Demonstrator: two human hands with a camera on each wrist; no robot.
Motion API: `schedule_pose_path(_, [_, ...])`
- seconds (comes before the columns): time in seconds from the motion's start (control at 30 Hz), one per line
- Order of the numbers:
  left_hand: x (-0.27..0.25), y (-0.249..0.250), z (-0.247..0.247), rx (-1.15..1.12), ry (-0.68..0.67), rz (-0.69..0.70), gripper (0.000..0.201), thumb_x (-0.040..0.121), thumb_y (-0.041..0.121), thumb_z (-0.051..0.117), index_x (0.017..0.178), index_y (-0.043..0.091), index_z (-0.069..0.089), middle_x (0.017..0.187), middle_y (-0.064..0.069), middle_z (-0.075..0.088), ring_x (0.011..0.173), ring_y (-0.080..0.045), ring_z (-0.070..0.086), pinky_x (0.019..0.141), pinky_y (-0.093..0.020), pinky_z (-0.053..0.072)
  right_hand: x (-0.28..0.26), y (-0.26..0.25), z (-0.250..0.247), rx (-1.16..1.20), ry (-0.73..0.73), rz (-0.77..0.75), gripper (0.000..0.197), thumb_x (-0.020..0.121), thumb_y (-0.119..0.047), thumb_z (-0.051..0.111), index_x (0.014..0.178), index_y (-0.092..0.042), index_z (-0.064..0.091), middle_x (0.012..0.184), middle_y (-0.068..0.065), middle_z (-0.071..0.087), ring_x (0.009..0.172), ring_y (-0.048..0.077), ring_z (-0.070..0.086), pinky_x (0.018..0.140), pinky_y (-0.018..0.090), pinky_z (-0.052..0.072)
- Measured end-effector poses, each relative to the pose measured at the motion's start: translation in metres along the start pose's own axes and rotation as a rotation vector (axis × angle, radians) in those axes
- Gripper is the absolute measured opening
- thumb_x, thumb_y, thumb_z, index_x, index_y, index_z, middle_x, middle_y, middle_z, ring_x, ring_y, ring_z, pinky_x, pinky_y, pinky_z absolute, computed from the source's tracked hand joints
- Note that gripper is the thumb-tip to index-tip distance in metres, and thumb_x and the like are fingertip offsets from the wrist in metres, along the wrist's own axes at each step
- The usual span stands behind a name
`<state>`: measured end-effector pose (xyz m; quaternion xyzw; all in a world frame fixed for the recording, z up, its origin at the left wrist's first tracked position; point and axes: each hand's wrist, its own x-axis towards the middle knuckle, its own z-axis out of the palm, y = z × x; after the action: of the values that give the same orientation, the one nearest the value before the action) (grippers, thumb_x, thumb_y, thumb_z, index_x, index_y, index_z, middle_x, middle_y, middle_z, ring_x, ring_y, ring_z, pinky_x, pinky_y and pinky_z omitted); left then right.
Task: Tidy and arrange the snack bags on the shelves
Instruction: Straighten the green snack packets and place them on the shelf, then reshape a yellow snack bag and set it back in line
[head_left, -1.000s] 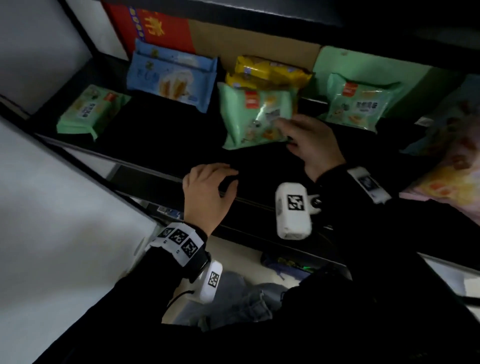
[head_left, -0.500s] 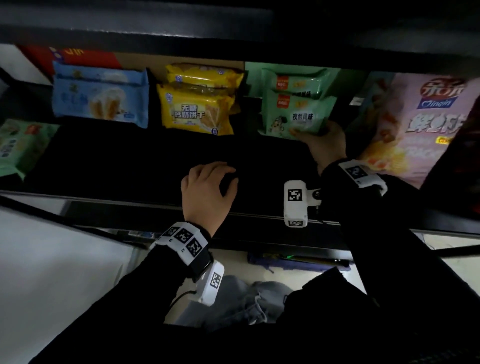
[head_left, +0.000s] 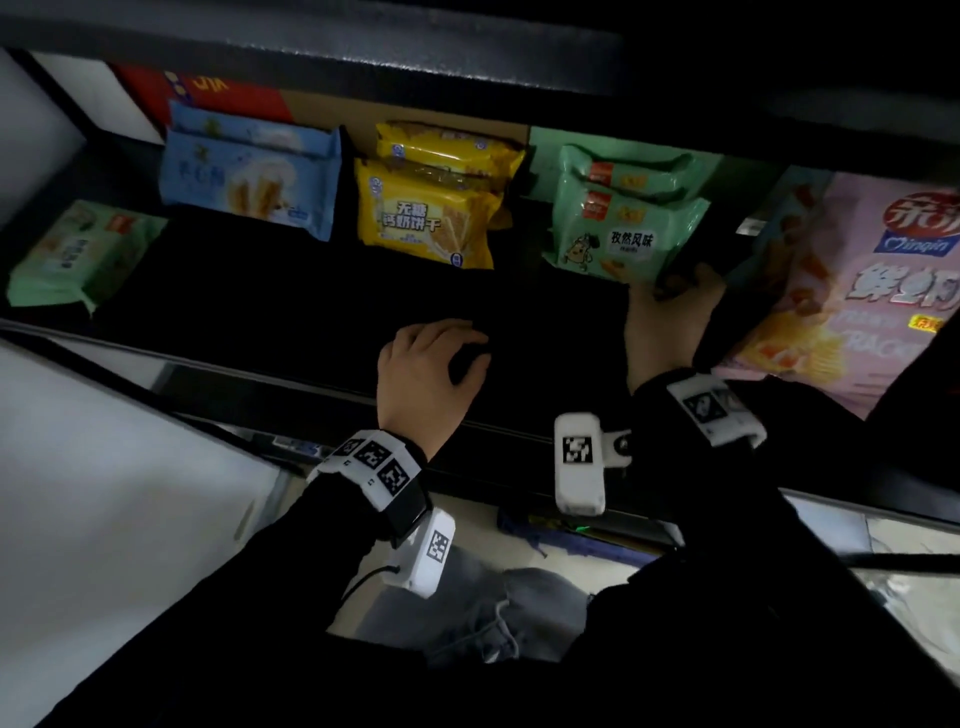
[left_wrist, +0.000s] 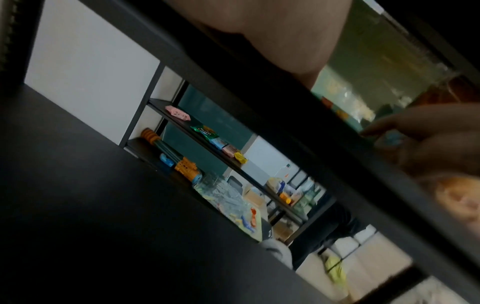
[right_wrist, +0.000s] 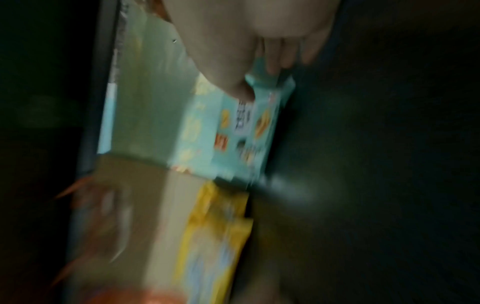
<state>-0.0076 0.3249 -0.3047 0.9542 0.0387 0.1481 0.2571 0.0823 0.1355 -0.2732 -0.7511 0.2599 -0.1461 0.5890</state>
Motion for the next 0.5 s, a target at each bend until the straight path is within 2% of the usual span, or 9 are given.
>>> schedule_pose_path(0.07, [0.004, -0.002, -0.003, -0.103, -0.024, -0.043, 0.015, 0.086, 0.024, 0.068, 0.1, 0.024, 0.073, 0.113, 0.006, 0.069, 0.109, -0.026, 0.057, 0.091, -0.035, 0.041, -0.018, -0.001, 0.011, 0.028, -0.094, -0.02, 0.051, 0.084, -0.004, 0.058, 0.132, -0.003, 0.042, 0.115, 0.008, 0.057, 0.106, 0.019, 0.057, 0.076, 0.008, 0.041])
schedule_pose_path(0.13, [0.01, -0.009, -0.009, -0.295, -0.096, -0.088, 0.014, 0.089, 0.016, 0.064, 0.098, 0.023, 0.072, 0.105, 0.007, 0.069, 0.105, -0.018, 0.061, 0.091, -0.029, 0.047, -0.032, -0.007, 0.031, 0.028, -0.284, -0.003, 0.047, 0.083, -0.005, 0.06, 0.127, -0.004, 0.045, 0.108, 0.005, 0.056, 0.101, 0.019, 0.058, 0.075, 0.013, 0.043])
schedule_pose_path(0.17, [0.012, -0.012, -0.014, -0.412, -0.147, -0.127, 0.017, 0.091, 0.013, 0.061, 0.095, 0.026, 0.071, 0.1, 0.01, 0.068, 0.101, -0.011, 0.062, 0.09, -0.023, 0.047, -0.037, -0.012, 0.043, 0.03, -0.39, 0.024, 0.052, 0.083, -0.009, 0.064, 0.13, -0.005, 0.043, 0.112, 0.006, 0.056, 0.103, 0.019, 0.057, 0.08, 0.019, 0.044])
schedule_pose_path(0.23, [0.016, -0.022, -0.026, -0.624, -0.196, -0.205, 0.028, 0.094, 0.005, 0.056, 0.089, 0.031, 0.066, 0.094, 0.015, 0.067, 0.09, 0.002, 0.062, 0.086, -0.015, 0.047, -0.043, -0.021, 0.07, 0.033, -0.534, 0.081, 0.076, 0.079, -0.02, 0.074, 0.141, -0.007, 0.032, 0.129, 0.009, 0.051, 0.113, 0.019, 0.053, 0.092, 0.028, 0.044])
schedule_pose_path(0.3, [0.02, -0.036, -0.038, -0.786, -0.169, -0.296, 0.033, 0.095, -0.001, 0.051, 0.088, 0.028, 0.065, 0.091, 0.013, 0.067, 0.081, 0.006, 0.063, 0.078, -0.014, 0.049, -0.044, -0.034, 0.093, 0.0, -0.58, 0.106, 0.097, 0.07, -0.033, 0.083, 0.145, -0.008, 0.027, 0.14, 0.009, 0.047, 0.126, 0.025, 0.048, 0.104, 0.039, 0.042])
schedule_pose_path(0.33, [0.023, -0.044, -0.043, -0.862, -0.142, -0.36, 0.031, 0.096, -0.001, 0.049, 0.089, 0.025, 0.065, 0.092, 0.011, 0.067, 0.077, 0.005, 0.063, 0.073, -0.016, 0.051, -0.042, -0.039, 0.104, -0.03, -0.586, 0.104, 0.1, 0.065, -0.039, 0.085, 0.144, -0.01, 0.031, 0.14, 0.01, 0.048, 0.127, 0.028, 0.047, 0.104, 0.043, 0.042])
schedule_pose_path(0.4, [0.03, -0.057, -0.053, -1.012, -0.122, -0.482, 0.023, 0.098, 0.003, 0.049, 0.097, 0.021, 0.062, 0.096, 0.006, 0.066, 0.076, 0.001, 0.064, 0.066, -0.019, 0.054, -0.036, -0.043, 0.121, -0.146, -0.593, 0.089, 0.098, 0.061, -0.048, 0.085, 0.139, -0.013, 0.039, 0.138, 0.009, 0.051, 0.128, 0.031, 0.047, 0.104, 0.048, 0.041])
schedule_pose_path(0.5, [0.036, -0.068, -0.065, -1.134, -0.244, -0.583, 0.016, 0.098, 0.008, 0.05, 0.106, 0.017, 0.06, 0.101, 0.002, 0.066, 0.08, -0.003, 0.065, 0.069, -0.023, 0.057, -0.035, -0.043, 0.129, -0.272, -0.614, 0.048, 0.083, 0.066, -0.055, 0.079, 0.135, -0.019, 0.05, 0.136, 0.006, 0.056, 0.125, 0.03, 0.051, 0.104, 0.048, 0.04])
